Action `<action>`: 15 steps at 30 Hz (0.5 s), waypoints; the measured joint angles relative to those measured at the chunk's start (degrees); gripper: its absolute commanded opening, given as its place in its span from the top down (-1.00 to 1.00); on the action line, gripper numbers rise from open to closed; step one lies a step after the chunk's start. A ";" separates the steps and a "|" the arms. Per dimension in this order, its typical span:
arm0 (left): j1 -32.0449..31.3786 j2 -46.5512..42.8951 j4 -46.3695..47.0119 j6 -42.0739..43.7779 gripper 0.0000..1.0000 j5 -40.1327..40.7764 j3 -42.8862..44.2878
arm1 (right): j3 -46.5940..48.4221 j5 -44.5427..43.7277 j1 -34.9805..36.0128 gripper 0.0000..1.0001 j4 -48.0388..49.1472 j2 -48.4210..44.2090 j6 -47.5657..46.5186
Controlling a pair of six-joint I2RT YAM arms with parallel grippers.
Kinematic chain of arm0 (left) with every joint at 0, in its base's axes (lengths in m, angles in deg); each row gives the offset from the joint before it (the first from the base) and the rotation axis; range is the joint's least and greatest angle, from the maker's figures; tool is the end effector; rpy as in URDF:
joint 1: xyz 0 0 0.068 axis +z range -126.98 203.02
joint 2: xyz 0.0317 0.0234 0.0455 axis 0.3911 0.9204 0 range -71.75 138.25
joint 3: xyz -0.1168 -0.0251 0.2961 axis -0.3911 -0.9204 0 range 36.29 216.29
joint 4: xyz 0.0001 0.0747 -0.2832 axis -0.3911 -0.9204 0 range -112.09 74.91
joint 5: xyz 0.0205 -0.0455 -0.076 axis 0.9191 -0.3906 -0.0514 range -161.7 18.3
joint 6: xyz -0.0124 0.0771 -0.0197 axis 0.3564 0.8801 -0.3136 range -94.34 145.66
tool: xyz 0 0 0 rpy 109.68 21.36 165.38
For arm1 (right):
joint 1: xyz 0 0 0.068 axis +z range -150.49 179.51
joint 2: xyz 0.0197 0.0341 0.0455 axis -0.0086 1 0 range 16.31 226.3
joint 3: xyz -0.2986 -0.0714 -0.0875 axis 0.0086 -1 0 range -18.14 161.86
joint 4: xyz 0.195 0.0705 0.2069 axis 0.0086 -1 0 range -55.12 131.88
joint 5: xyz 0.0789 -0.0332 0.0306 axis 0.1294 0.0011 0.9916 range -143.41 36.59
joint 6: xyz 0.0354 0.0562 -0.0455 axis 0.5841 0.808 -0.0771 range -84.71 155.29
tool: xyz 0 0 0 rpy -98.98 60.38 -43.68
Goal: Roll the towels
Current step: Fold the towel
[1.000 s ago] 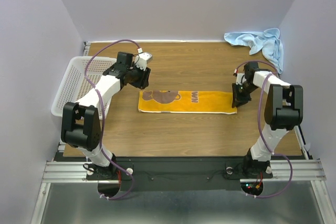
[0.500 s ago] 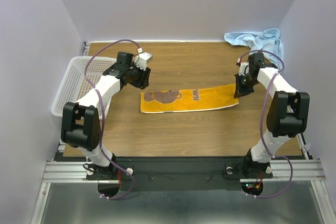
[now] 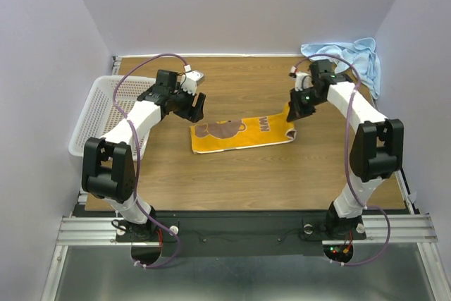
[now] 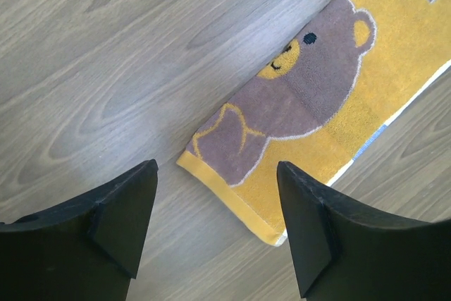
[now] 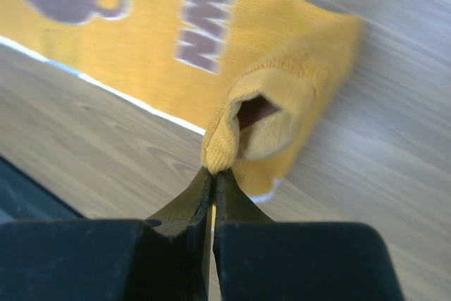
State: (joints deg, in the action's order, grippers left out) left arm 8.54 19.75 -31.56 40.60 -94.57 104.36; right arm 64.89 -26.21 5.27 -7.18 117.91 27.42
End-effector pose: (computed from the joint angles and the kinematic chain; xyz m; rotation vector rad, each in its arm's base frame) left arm 0.3935 -0.1294 0.2810 0.7703 2.1035 -0.4469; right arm 0.4121 0.0736 0.2614 -0.4449 2.6417 0.6377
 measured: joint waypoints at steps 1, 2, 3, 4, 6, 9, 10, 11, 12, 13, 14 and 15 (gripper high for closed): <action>0.17 0.00 -0.09 -0.09 -0.59 -0.22 0.09 | 0.66 0.55 1.60 0.99 0.02 0.61 0.35; 0.33 0.00 -0.09 -0.11 -0.60 -0.31 0.13 | 1.27 1.11 2.97 0.99 0.24 1.31 0.79; 0.48 0.00 -0.11 -0.24 -0.60 -0.48 0.20 | 1.86 1.55 4.46 0.99 0.44 2.14 1.18; 0.72 0.00 -0.11 -0.28 -0.60 -0.57 0.22 | 2.32 1.88 5.70 0.99 0.66 2.99 1.51; 0.83 0.00 -0.26 -0.35 -0.61 -0.66 0.31 | 2.82 2.01 8.02 0.99 1.46 4.96 2.01; 1.20 0.00 -0.55 -0.48 -0.60 -0.70 0.31 | 2.86 1.97 10.84 0.99 2.23 8.24 2.86; 1.27 0.00 -0.57 -0.50 -0.61 -0.68 0.31 | 2.86 1.95 11.28 0.99 2.40 8.92 3.23; 1.38 0.00 -0.61 -0.50 -0.61 -0.70 0.31 | 2.86 1.95 11.89 0.99 2.78 10.14 3.67; 1.44 0.00 -0.66 -0.52 -0.61 -0.70 0.31 | 2.86 1.95 12.28 0.99 2.99 10.82 3.98; 1.46 0.00 -0.68 -0.52 -0.61 -0.72 0.31 | 2.86 1.97 12.48 0.99 3.21 11.45 4.35; 1.46 0.00 -0.72 -0.52 -0.61 -0.72 0.31 | 2.89 1.95 12.72 0.99 3.37 12.07 4.76; 1.46 0.00 -0.79 -0.52 -0.61 -0.74 0.31 | 2.89 1.97 12.92 0.99 3.50 12.41 5.07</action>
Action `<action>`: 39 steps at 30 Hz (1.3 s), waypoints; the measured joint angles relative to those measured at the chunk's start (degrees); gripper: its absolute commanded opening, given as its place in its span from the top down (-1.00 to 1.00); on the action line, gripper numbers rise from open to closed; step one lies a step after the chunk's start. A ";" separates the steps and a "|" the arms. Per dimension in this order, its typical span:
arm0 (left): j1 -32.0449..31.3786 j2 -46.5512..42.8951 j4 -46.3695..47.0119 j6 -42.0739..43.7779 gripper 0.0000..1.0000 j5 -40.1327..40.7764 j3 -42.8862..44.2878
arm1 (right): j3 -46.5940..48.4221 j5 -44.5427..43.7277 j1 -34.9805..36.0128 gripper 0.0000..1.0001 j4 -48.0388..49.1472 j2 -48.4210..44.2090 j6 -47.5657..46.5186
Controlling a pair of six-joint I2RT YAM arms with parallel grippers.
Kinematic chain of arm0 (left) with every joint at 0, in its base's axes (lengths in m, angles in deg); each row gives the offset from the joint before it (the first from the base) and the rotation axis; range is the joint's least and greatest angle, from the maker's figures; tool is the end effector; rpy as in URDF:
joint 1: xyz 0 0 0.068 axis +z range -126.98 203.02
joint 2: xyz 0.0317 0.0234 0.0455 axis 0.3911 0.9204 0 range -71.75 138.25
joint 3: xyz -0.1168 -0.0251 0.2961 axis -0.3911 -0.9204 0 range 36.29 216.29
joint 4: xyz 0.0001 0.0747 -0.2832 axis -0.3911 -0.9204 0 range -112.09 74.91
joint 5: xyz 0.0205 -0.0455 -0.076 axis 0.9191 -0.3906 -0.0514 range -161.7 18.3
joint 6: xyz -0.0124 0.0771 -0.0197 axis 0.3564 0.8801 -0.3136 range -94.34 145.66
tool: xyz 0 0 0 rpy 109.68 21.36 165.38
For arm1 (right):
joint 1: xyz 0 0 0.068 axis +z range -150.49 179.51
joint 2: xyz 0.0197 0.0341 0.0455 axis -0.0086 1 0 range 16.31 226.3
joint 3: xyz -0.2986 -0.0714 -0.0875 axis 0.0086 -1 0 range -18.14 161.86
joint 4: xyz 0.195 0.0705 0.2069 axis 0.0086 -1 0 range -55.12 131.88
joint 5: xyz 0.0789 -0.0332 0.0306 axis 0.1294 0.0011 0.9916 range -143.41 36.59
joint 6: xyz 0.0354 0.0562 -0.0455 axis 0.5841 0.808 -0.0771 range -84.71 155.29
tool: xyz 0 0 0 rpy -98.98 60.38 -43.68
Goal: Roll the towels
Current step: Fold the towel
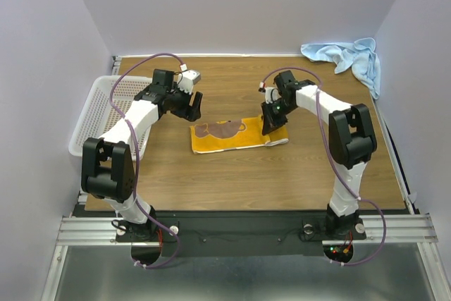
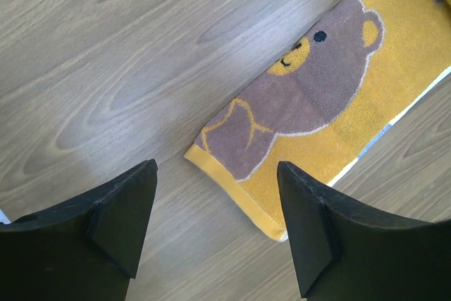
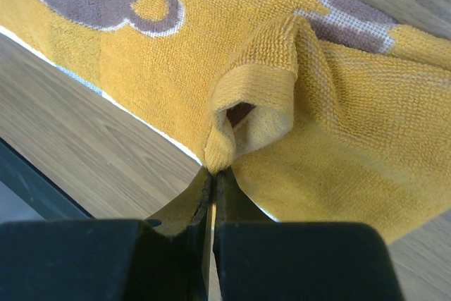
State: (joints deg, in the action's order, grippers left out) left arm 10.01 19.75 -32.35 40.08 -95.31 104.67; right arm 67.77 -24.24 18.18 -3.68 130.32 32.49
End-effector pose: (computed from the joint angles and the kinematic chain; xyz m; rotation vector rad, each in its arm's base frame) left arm 0.3958 -0.1199 0.2818 0.7396 2.1194 -0.4542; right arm 0.4236 0.1790 0.1907 -0.6310 2.7596 0.7853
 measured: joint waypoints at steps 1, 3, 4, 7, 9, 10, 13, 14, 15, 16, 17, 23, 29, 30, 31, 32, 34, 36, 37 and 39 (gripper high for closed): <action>0.00 0.00 -0.07 0.00 -0.61 0.00 0.00 | 0.00 0.00 0.26 0.99 0.15 0.35 0.26; 0.00 0.00 -0.15 0.00 -0.61 -0.09 0.00 | 0.24 -0.02 0.55 0.99 0.33 0.83 0.81; 0.00 0.00 -0.15 0.00 -0.61 -0.11 0.00 | 0.33 -0.02 0.63 0.99 0.59 0.96 1.09; 0.00 0.00 -0.15 0.00 -0.60 -0.15 0.00 | 1.31 -0.02 0.94 0.99 0.81 1.31 1.60; 0.00 0.00 -0.17 0.00 -0.61 -0.15 0.00 | 2.08 0.00 1.05 0.99 1.11 1.53 1.77; 0.00 0.00 -0.15 0.00 -0.61 -0.15 0.00 | 2.34 0.00 1.20 0.99 1.25 1.55 1.81; 0.00 0.00 -0.15 0.02 -0.61 -0.15 0.00 | 2.99 0.07 1.27 0.99 1.31 1.57 2.08; 0.02 0.00 -0.15 0.02 -0.61 -0.15 0.00 | 3.10 0.07 1.29 0.99 1.36 1.62 2.21; 0.02 0.02 -0.15 0.02 -0.61 -0.15 0.00 | 3.17 0.07 1.29 0.99 1.40 1.68 2.25; 0.02 0.02 -0.15 0.02 -0.61 -0.15 0.00 | 3.19 0.13 1.31 0.99 1.49 1.77 2.27; 0.02 0.02 -0.17 0.02 -0.61 -0.15 0.00 | 3.19 0.20 1.31 0.99 1.49 1.90 2.29; 0.02 0.39 -0.17 0.02 -0.61 -0.15 0.00 | 3.19 0.33 2.01 0.99 1.46 2.73 2.45; 0.02 0.59 -0.17 0.02 -0.60 -0.15 0.00 | 3.19 0.70 2.78 0.99 1.51 2.73 2.45; 0.02 0.57 -0.20 0.02 -0.61 -0.15 0.00 | 3.17 0.79 2.80 0.99 1.51 2.73 2.45; 0.02 0.59 -0.20 0.02 -0.61 -0.15 0.00 | 3.17 0.85 2.84 0.99 1.49 2.73 2.45; 0.02 0.59 -0.20 0.02 -0.61 -0.15 0.00 | 3.17 0.87 2.86 0.99 1.49 2.73 2.45; 0.02 0.59 -0.20 0.02 -0.60 -0.15 0.02 | 3.17 0.87 2.99 0.99 1.51 2.73 2.45; 0.02 0.59 -0.20 0.02 -0.61 -0.15 0.00 | 3.17 0.87 3.19 0.99 1.49 2.73 2.45; 0.02 0.59 -0.20 0.02 -0.61 -0.15 0.02 | 3.17 0.87 3.30 0.99 1.49 2.73 2.45; 0.02 0.59 -0.20 0.02 -0.61 -0.15 0.00 | 3.17 0.87 3.54 0.73 1.49 2.73 2.45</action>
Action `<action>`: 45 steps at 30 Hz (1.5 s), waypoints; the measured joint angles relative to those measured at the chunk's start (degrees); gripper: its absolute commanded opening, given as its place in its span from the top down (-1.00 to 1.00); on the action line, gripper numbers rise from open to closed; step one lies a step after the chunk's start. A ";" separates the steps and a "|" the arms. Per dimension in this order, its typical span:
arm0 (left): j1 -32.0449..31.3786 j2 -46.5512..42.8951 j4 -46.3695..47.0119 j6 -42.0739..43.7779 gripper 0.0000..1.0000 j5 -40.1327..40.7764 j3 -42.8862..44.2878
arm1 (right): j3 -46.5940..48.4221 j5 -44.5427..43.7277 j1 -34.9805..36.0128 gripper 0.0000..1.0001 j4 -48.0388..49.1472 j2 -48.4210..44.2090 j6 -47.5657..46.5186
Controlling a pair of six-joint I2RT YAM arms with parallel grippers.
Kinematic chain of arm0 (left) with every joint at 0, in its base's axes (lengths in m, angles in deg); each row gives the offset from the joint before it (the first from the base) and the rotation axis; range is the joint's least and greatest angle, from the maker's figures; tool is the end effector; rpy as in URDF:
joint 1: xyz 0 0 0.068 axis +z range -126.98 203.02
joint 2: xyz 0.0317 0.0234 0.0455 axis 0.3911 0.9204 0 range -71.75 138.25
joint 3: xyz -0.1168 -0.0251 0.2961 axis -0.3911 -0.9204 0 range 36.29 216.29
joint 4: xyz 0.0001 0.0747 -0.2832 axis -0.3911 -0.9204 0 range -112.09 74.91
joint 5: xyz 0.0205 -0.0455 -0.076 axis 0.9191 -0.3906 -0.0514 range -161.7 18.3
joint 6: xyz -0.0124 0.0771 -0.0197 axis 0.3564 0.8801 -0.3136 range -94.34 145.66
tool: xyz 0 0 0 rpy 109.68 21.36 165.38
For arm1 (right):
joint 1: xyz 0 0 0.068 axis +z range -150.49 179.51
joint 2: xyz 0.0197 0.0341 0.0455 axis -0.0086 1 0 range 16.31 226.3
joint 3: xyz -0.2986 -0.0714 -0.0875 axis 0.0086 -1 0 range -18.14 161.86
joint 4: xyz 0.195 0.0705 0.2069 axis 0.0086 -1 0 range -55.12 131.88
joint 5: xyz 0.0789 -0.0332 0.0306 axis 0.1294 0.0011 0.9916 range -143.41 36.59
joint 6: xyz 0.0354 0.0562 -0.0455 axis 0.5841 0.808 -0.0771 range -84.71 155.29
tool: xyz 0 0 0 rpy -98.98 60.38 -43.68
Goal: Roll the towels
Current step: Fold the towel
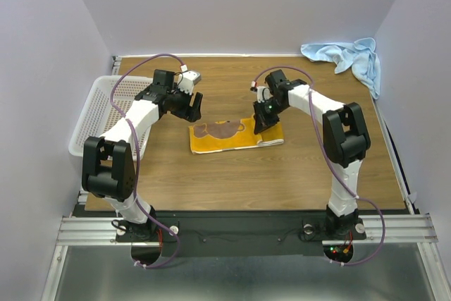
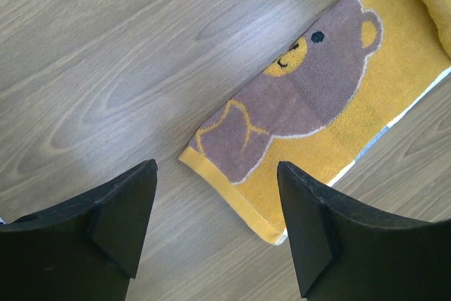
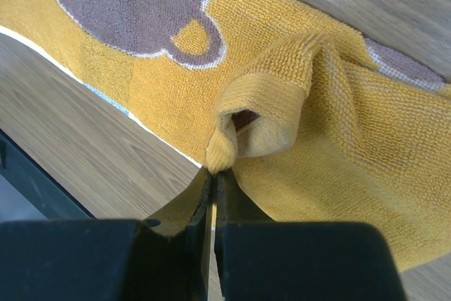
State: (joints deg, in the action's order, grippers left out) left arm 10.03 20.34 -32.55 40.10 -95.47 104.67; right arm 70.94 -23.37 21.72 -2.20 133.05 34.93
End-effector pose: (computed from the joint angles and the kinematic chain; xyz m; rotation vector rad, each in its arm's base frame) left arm 0.3971 -0.1203 0.2775 0.7414 2.1321 -0.4600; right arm 0.4282 0.2125 0.1883 -0.6704 2.7374 0.8278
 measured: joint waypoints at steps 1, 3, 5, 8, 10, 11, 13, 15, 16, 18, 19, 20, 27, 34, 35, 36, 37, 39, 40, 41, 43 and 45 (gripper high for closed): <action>0.00 0.00 0.00 -0.02 -0.61 0.00 0.02 | 0.00 0.07 0.04 0.60 0.00 0.07 -0.04; 0.02 0.00 0.00 -0.09 -0.60 -0.04 0.02 | 0.00 0.35 0.35 0.04 0.02 0.31 0.07; 0.17 0.00 0.00 -0.37 -0.57 -0.04 0.00 | 0.00 0.68 0.66 -0.11 0.00 0.55 0.20; 0.35 0.00 0.04 -0.79 -0.49 -0.66 0.00 | 0.00 1.44 1.09 -0.23 0.00 0.61 0.07; 0.35 0.00 0.02 -1.18 -0.40 -1.09 0.00 | 0.00 1.73 1.11 -0.22 0.00 0.50 0.15; 0.35 0.00 0.02 -1.36 -0.37 -1.31 0.00 | 0.00 1.75 1.11 -0.17 -0.02 0.37 0.17; 0.35 0.00 0.00 -1.77 -0.23 -1.42 -0.02 | 0.00 1.14 1.11 -0.04 -0.04 -0.44 0.13; 0.28 0.00 -0.02 -2.54 -0.15 -1.36 -0.11 | 0.04 0.57 0.72 0.10 -0.04 -1.81 -0.04; 0.22 0.00 -0.09 -2.56 -0.10 -1.25 -0.15 | 0.13 0.33 0.59 0.20 -0.07 -2.27 -0.07; -0.46 0.02 -0.50 -3.10 0.07 -0.22 -0.17 | 0.94 -0.04 -0.52 0.41 -0.22 -2.93 -0.26; -0.72 0.02 -0.63 -3.30 0.12 0.07 -0.17 | 1.57 -0.46 -1.42 0.45 -0.07 -2.95 -0.59; -1.51 0.02 -0.94 -3.41 0.17 0.52 -0.26 | 1.99 -1.11 -2.29 0.53 0.07 -2.93 -0.72; -6.78 3.41 -2.99 -4.07 0.25 4.83 -0.55 | 1.95 -6.14 -5.55 0.59 0.46 -1.55 -2.27; -7.48 14.12 -7.96 -4.42 0.31 7.48 1.57 | -6.32 -5.99 -4.87 0.59 1.40 -0.74 -3.15; -7.32 15.72 -9.22 -4.46 0.31 7.54 3.87 | -7.74 -4.90 -5.01 0.60 1.79 -1.01 -3.13; -7.26 16.68 -9.25 -4.44 0.31 7.91 5.44 | -8.50 -4.13 -5.03 0.59 2.16 -1.29 -3.04; -7.21 17.68 -9.22 -4.37 0.31 8.02 6.82 | -9.53 -3.06 -4.96 0.59 2.51 -1.73 -3.02; -7.15 20.72 -9.53 -4.24 0.30 8.26 10.82 | -11.91 -0.50 -4.55 0.54 3.76 -2.86 -2.71; -7.15 22.29 -9.90 -4.22 0.30 8.26 13.11 | -13.35 0.61 -4.17 0.50 4.07 -3.61 -2.62; -7.17 24.22 -10.21 -4.15 0.29 8.24 15.89 | -14.38 1.64 -3.76 0.45 4.26 -4.17 -2.38; -7.23 28.41 -10.60 -3.85 0.21 8.04 22.29 | -16.98 4.11 -2.12 0.22 4.57 -5.88 -2.05; -7.41 32.48 -10.62 -3.39 0.07 7.80 28.68 | -19.47 7.23 0.35 0.11 4.42 -7.72 -1.84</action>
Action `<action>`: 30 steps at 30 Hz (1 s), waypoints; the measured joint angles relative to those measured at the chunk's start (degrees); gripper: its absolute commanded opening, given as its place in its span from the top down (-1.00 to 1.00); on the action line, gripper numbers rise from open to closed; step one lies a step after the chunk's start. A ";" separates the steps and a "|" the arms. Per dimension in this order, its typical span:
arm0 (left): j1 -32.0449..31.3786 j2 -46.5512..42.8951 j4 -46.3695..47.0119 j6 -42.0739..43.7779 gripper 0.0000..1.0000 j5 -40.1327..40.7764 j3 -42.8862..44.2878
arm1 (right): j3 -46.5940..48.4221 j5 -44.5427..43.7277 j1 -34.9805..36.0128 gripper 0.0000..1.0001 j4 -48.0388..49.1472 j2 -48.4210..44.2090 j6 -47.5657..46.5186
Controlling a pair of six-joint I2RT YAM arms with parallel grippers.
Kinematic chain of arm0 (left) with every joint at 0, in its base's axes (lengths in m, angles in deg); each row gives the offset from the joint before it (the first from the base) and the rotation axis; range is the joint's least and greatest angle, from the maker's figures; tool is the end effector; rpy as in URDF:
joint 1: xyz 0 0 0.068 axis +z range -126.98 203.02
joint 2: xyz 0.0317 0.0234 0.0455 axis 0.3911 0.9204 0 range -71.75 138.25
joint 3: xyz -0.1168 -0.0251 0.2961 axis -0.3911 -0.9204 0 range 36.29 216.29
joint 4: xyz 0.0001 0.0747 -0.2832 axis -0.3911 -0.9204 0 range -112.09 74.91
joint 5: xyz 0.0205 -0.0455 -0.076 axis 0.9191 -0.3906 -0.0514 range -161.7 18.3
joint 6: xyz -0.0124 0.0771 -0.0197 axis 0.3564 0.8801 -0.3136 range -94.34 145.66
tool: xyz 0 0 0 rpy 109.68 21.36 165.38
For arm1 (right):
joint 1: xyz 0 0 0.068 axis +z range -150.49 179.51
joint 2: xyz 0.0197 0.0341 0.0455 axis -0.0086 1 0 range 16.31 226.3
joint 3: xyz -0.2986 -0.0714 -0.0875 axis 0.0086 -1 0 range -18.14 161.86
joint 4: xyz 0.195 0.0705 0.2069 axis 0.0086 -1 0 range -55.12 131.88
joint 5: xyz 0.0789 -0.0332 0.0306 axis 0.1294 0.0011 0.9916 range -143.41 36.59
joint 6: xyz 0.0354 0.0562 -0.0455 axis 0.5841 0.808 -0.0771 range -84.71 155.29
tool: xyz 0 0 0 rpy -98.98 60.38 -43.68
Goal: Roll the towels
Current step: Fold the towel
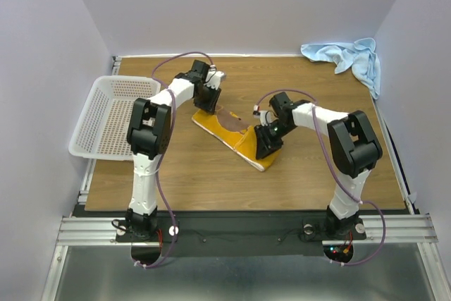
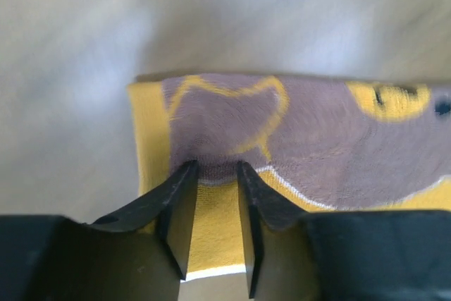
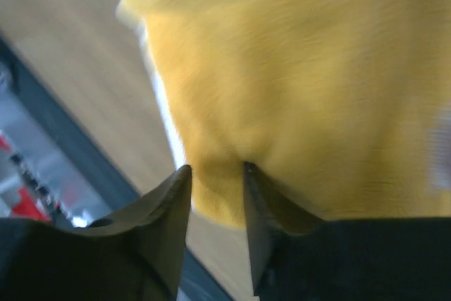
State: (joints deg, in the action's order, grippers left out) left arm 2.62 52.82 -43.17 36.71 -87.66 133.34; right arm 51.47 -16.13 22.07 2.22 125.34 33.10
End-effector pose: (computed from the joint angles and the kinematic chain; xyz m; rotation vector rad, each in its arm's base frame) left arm 0.5099 -0.2099 0.1786 0.7931 2.4105 -0.4182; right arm 0.3526 0.1922 0.1508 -0.7140 2.8159 1.0133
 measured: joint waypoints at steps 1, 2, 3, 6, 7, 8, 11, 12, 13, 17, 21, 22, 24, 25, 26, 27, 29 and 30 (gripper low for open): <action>-0.09 1.95 0.55 0.13 -0.02 -0.17 2.93 | -1.07 1.77 1.36 0.10 -0.13 -0.87 0.04; -0.15 3.58 0.42 0.35 -0.06 -0.31 5.55 | -1.46 2.38 1.95 0.10 -0.31 -1.46 0.15; -0.17 4.37 0.63 0.50 -0.09 -0.35 6.93 | -1.84 3.78 3.34 0.10 -0.85 -2.45 0.15; -0.28 5.38 0.50 0.83 -0.18 -0.59 9.81 | -1.60 4.81 4.20 0.14 -1.20 -5.35 0.22; -0.31 4.98 0.70 0.90 -0.19 -0.74 9.97 | -1.42 4.76 3.78 0.14 -1.22 -6.78 0.33; -0.37 4.11 1.25 0.92 -0.20 -0.81 9.70 | -0.79 4.48 2.89 0.17 -1.51 -8.57 0.50; -0.39 -0.66 2.84 0.87 -0.18 -1.22 5.55 | 1.73 2.93 -0.11 0.22 -1.44 -10.69 0.33; -0.42 -2.99 3.30 0.81 -0.15 -1.51 3.43 | 2.56 2.27 -1.16 0.26 -1.11 -10.73 0.13; -0.48 -4.85 3.32 0.63 -0.13 -1.73 1.88 | 3.06 1.60 -1.97 0.28 -0.79 -10.62 -0.04; -0.48 -13.33 5.11 -0.24 -0.01 -3.08 -6.08 | 3.48 -1.55 -4.17 0.37 -0.35 -7.91 -1.11; -0.48 -15.08 7.17 -1.05 0.07 -3.56 -11.47 | 3.32 -2.64 -3.91 0.42 -0.20 -2.45 -1.53; -0.48 -14.32 7.21 -1.16 0.08 -3.54 -12.37 | 3.10 -2.67 -3.78 0.45 -0.04 -1.68 -1.60; -0.48 -12.76 7.17 -1.29 0.13 -3.54 -12.83 | 2.05 -2.75 -3.74 0.48 0.04 -0.28 -1.66; -0.48 -11.89 7.26 -1.29 0.14 -3.54 -12.83 | 1.40 -2.71 -3.74 0.50 0.35 -0.02 -1.55; -0.48 -10.78 7.43 -1.29 0.17 -3.54 -12.76 | 0.57 -2.21 -3.74 0.52 0.76 0.22 -1.40; -0.48 -9.64 7.30 -1.29 0.21 -3.54 -12.35 | -0.22 -1.22 -3.76 0.56 1.03 0.24 -1.03; -0.50 -6.95 7.32 -1.22 0.24 -3.58 -10.97 | -1.22 0.33 -3.74 0.64 1.55 0.24 -0.66; -0.50 -5.49 6.69 -1.16 0.25 -3.67 -9.66 | -1.86 1.11 -3.76 0.67 1.97 0.24 -0.33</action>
State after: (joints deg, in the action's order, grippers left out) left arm 2.12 47.34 -36.48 35.55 -91.34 123.68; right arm 49.61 -15.02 18.31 4.18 125.58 32.77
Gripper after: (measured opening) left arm 0.393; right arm 0.198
